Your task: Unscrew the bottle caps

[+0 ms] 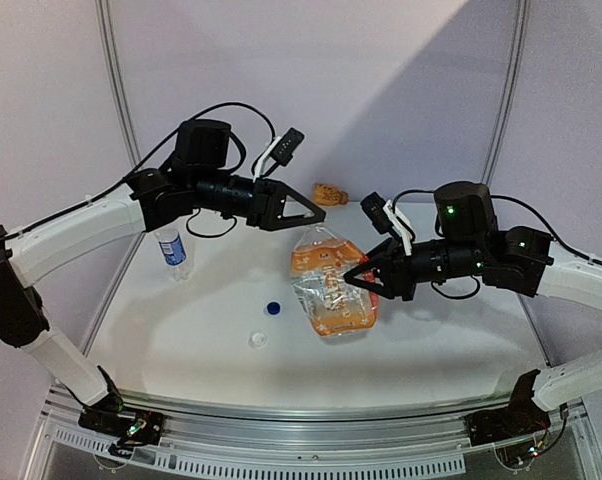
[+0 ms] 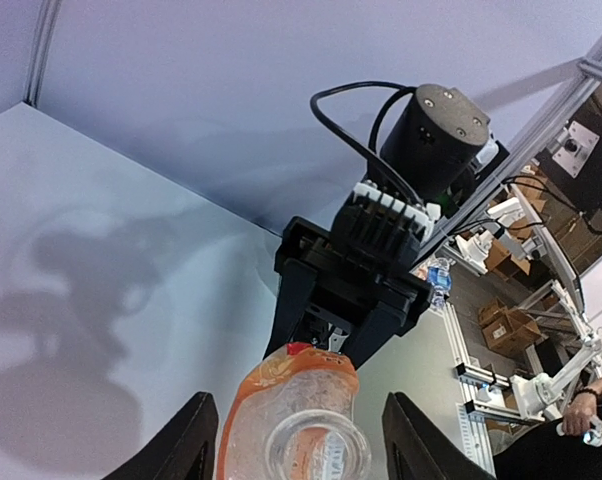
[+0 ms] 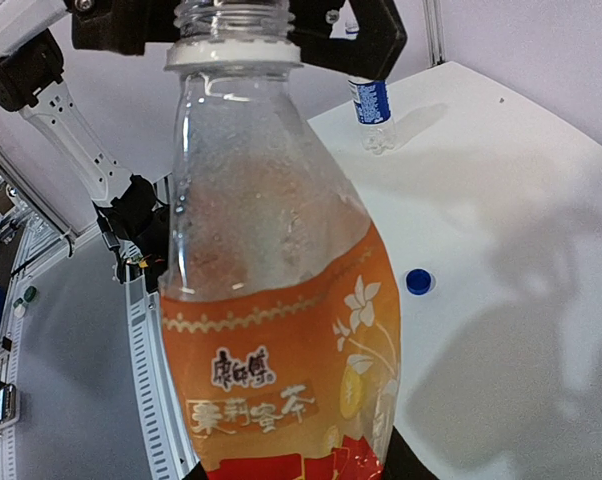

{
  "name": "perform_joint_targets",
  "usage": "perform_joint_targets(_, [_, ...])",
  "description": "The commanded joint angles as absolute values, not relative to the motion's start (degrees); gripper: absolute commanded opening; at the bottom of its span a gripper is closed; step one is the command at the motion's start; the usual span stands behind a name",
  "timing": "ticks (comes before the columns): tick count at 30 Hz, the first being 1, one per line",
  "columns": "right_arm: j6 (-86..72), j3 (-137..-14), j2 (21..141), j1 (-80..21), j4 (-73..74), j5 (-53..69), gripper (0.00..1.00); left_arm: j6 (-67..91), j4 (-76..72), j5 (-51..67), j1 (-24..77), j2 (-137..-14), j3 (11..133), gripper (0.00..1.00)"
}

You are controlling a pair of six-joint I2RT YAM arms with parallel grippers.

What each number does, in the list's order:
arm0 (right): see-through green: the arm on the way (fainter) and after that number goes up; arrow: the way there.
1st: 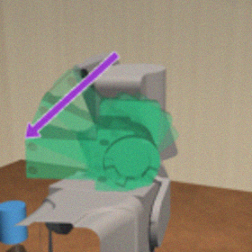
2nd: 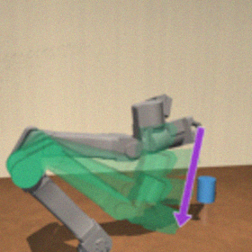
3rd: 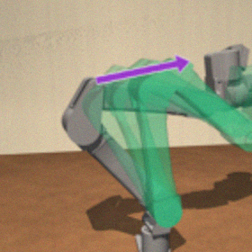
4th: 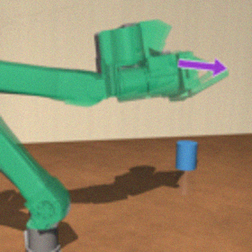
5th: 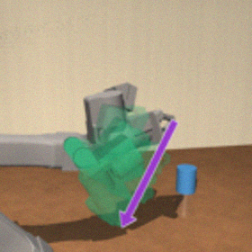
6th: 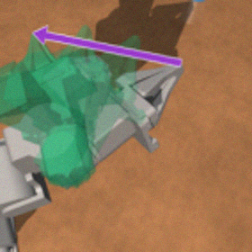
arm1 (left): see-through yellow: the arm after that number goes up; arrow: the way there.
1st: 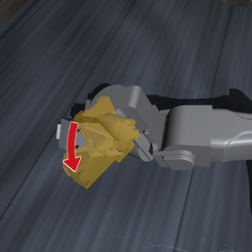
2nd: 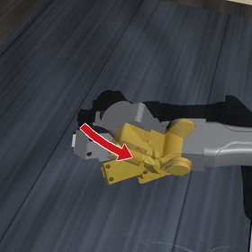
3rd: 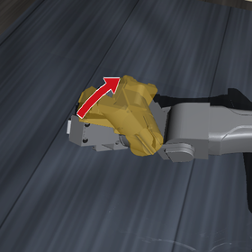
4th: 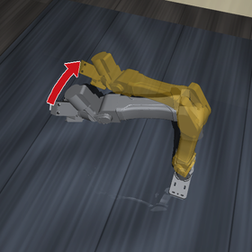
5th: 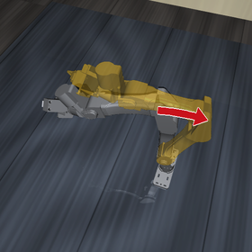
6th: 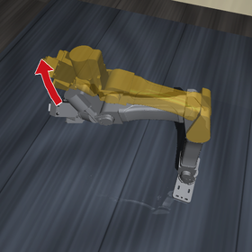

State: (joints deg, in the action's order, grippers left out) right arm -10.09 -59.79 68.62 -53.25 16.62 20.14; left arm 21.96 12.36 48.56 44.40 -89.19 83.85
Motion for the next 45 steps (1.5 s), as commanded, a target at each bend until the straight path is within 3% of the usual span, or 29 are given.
perform_joint_targets(1, [-9.3, -60.0, 67.7, -53.5, 16.4, 20.8, 0.0, 20.0, 16.4, 49.3, 44.7, -91.0, 86.8, 0.6])
perform_joint_targets(22, [-8.4, -59.7, 67.9, -53.6, 17.1, 20.7, 0.0, 12.5, 33.1, 47.6, 46.1, -94.4, 95.7, 0.52])
perform_joint_targets(26, [-8.4, -59.6, 67.9, -53.6, 17.0, 21.0, 0.0, 12.4, 33.1, 47.1, 46.6, -94.5, 95.8, 0.45])
perform_joint_targets(34, [-8.8, -59.8, 68.3, -53.6, 17.0, 21.2, 0.0, 12.3, 33.1, 46.0, 47.0, -95.2, 96.2, 0.16])
perform_joint_targets(38, [-9.8, -60.7, 68.9, -53.6, 18.4, 19.8, 0.0, 12.3, 33.5, 44.6, 47.0, -95.3, 96.4, 0.07])
perform_joint_targets(40, [-10.2, -62.0, 69.9, -53.6, 20.5, 18.6, 0.13, 12.2, 34.1, 43.1, 47.0, -95.1, 96.6, 0.05])
perform_joint_targets(42, [-10.9, -62.9, 71.0, -53.6, 21.8, 17.7, 0.36, 12.2, 34.7, 41.0, 46.9, -94.9, 96.6, 0.04])
perform_joint_targets(45, [-11.6, -62.9, 71.7, -53.5, 21.9, 17.4, 0.58, 12.2, 35.4, 37.7, 46.9, -94.4, 96.4, 0.03])
